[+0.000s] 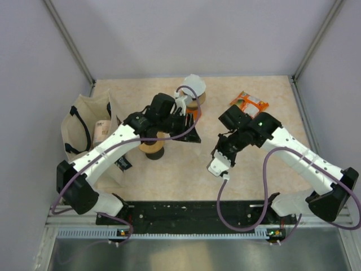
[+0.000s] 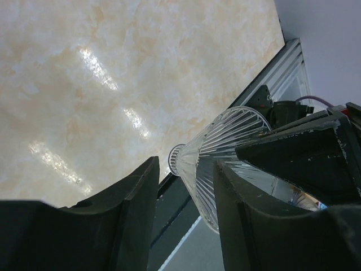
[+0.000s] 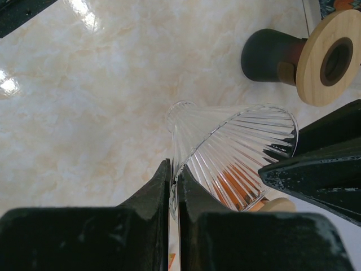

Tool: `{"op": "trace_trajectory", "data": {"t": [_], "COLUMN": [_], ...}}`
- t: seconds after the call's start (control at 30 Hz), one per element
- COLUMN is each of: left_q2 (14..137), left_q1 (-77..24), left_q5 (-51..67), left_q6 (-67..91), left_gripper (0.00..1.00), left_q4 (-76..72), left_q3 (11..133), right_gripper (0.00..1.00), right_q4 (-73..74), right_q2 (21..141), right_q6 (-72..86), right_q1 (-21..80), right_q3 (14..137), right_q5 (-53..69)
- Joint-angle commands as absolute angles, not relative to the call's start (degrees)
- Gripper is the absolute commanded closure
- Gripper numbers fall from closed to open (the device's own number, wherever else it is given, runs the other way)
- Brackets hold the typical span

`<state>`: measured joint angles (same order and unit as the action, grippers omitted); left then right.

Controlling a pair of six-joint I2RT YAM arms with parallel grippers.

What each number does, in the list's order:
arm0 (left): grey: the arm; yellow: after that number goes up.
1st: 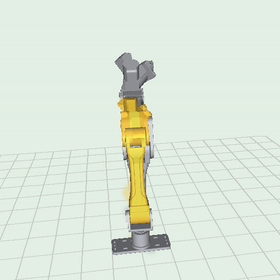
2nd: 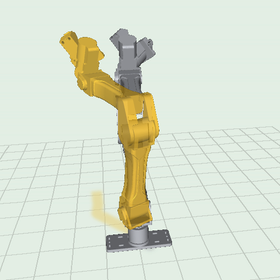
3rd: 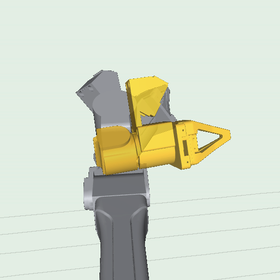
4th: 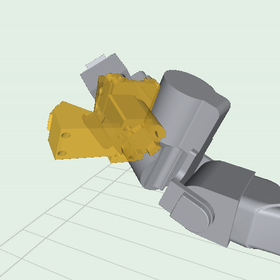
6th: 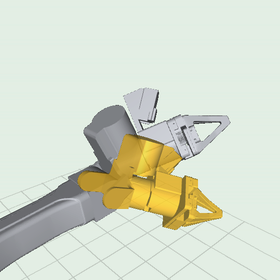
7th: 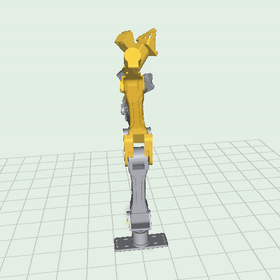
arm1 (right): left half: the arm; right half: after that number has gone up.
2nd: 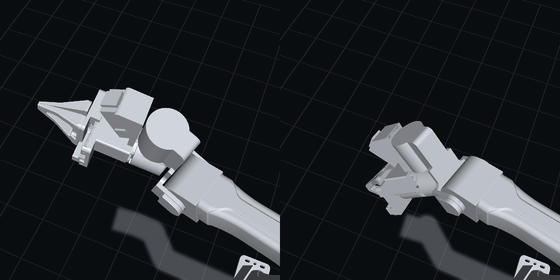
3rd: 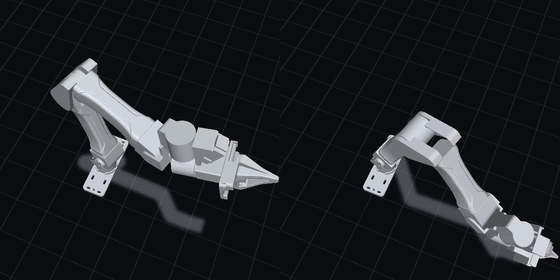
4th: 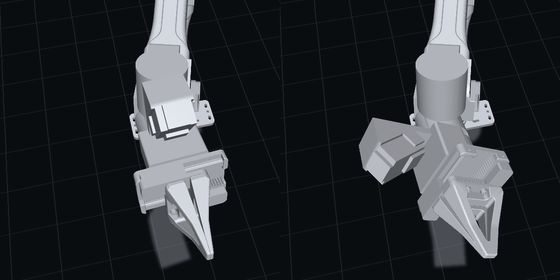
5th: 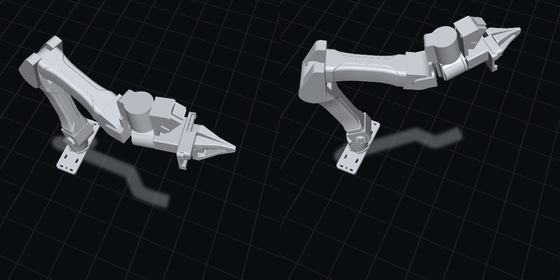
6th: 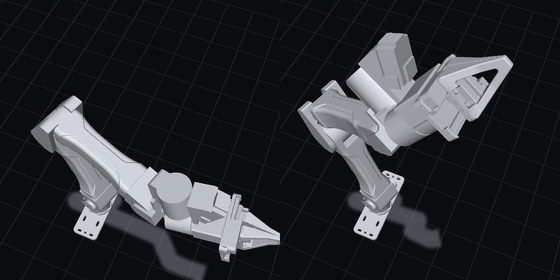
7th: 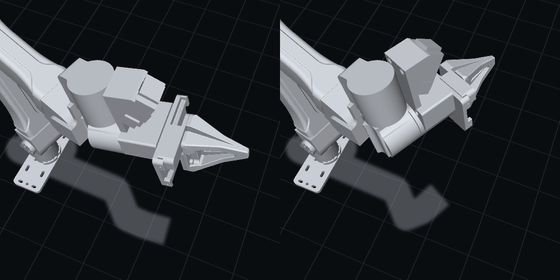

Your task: Place the coffee filter in the dripper

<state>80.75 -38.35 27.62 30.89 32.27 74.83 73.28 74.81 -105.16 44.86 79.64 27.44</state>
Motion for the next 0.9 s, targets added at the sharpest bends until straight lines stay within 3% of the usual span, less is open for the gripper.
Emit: {"op": "trace_trajectory", "data": {"t": [0.0, 0.1, 0.23, 0.47, 0.6, 0.67, 0.83, 0.87], "left_q2": [83.1, 85.2, 86.4, 88.8, 90.3, 90.4, 88.2, 87.5], "left_q1": [-40.4, -41.4, -42.3, -44.6, -44.7, -44.7, -44.7, -44.6], "left_q5": [23.4, 21.9, 21.7, 21.9, 23.8, 24.7, 21.3, 19.6], "left_q6": [29.5, 28.7, 28.2, 25.1, 24.7, 24.6, 25.5, 25.8], "left_gripper": [0.58, 0.65, 0.9, 0.87, 0.91, 1.0, 1.0, 1.0], "left_q4": [40.1, 42.8, 43.4, 47.2, 49.3, 49.6, 47.2, 46.8], "left_q3": [80.9, 83.1, 84.3, 87.4, 88.6, 88.7, 87.1, 86.8], "right_gripper": [1.0, 1.0, 1.0, 1.0, 1.0, 1.0, 1.0, 0.88], "right_q4": [71.7, 71.1, 70.4, 69.3, 69.2, 68.3, 66.3, 65.8], "right_q2": [75.6, 75.8, 76.0, 75.5, 74.7, 73.9, 71.7, 71.4], "right_q6": [-104.2, -104.2, -103.1, -103.1, -104.1, -104.4, -104.8, -104.9], "right_q1": [46.8, 46.8, 46.9, 46.8, 46.8, 46.8, 46.8, 46.9], "right_q3": [82.7, 82.9, 83.0, 82.7, 82.3, 81.4, 78.8, 78.5], "right_q5": [25.2, 24.3, 23.4, 21.7, 21.6, 21.4, 20.7, 20.7]}}
